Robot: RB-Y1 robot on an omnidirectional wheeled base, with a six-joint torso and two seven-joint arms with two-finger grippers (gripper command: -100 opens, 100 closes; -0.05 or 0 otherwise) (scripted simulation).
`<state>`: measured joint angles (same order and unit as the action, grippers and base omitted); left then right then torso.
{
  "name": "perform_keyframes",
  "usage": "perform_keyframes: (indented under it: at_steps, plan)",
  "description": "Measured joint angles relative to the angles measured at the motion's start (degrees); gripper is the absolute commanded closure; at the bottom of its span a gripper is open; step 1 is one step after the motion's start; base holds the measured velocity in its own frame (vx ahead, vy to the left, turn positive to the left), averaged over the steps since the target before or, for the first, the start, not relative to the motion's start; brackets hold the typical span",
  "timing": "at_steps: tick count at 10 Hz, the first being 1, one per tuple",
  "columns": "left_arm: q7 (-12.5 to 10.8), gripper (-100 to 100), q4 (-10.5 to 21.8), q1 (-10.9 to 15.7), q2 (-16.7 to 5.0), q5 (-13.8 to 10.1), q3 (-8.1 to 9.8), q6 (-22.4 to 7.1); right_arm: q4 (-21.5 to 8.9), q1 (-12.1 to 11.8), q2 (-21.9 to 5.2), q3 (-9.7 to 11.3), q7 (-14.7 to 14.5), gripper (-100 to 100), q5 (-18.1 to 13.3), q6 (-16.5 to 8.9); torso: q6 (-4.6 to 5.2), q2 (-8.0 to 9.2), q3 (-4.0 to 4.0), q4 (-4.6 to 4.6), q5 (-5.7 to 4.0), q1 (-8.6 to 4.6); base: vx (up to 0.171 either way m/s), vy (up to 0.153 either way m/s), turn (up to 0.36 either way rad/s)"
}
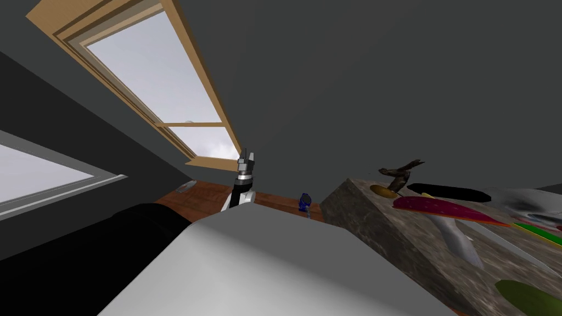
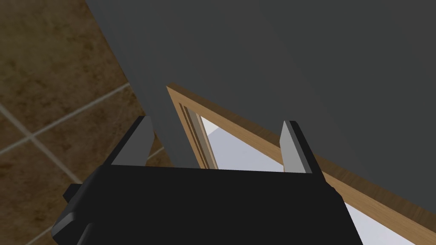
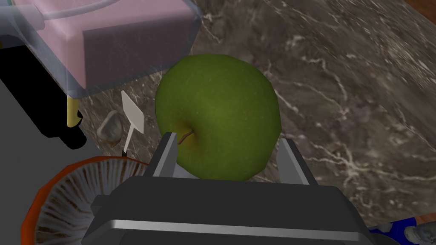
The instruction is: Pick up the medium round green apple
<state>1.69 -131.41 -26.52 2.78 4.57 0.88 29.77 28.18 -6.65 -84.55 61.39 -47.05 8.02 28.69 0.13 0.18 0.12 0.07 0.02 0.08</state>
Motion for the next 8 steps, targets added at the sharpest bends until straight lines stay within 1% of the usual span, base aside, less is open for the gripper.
perform_keyframes:
  at_steps: [2,3,4,5,6,7,8]
  plan:
    - [0.0,0,0.0,0.0,0.0,0.0,0.0,0.0,0.0,0.0,0.0,0.0,0.0,100,0.0,0.0,0.0,0.0,0.0,0.0,0.02,0.03,0.0,0.0,0.0]
    - [0.0,0,0.0,0.0,0.0,0.0,0.0,0.0,0.0,0.0,0.0,0.0,0.0,0,0.0,0.0,0.01,0.0,0.0,0.0,0.02,0.03,0.0,0.0,0.0]
    - [0.0,0,0.0,0.0,0.0,0.0,0.0,0.0,0.0,0.0,0.0,0.0,0.0,100,0.0,0.0,0.01,0.0,0.0,0.0,0.02,0.03,-0.012,0.06,-0.07]
    - [0.0,0,0.0,0.0,0.0,0.0,0.0,0.0,0.0,-0.1,-0.7,0.2,-0.1,100,0.4,0.6,0.09,0.07,0.04,0.01,0.08,0.25,-0.021,0.1,-0.094]
    - [0.0,0,0.0,0.0,0.0,0.0,-0.01,0.0,2.7,-1.3,-2.8,-0.1,-0.5,100,1.6,0.2,0.09,0.14,0.08,0.03,0.13,0.46,-0.008,0.073,-0.032]
    - [0.0,0,0.0,0.0,0.0,0.0,-0.01,0.0,1.8,-0.6,-2.6,0.6,-0.2,100,1.2,0.7,0.02,0.09,0.06,0.03,0.14,0.41,-0.001,0.026,-0.004]
    - [0.0,0,0.0,0.0,0.0,0.0,0.0,0.0,1.6,-0.5,-2.5,0.7,-0.1,0,1.1,0.9,0.01,0.05,0.04,0.02,0.12,0.27,-0.001,0.006,-0.001]
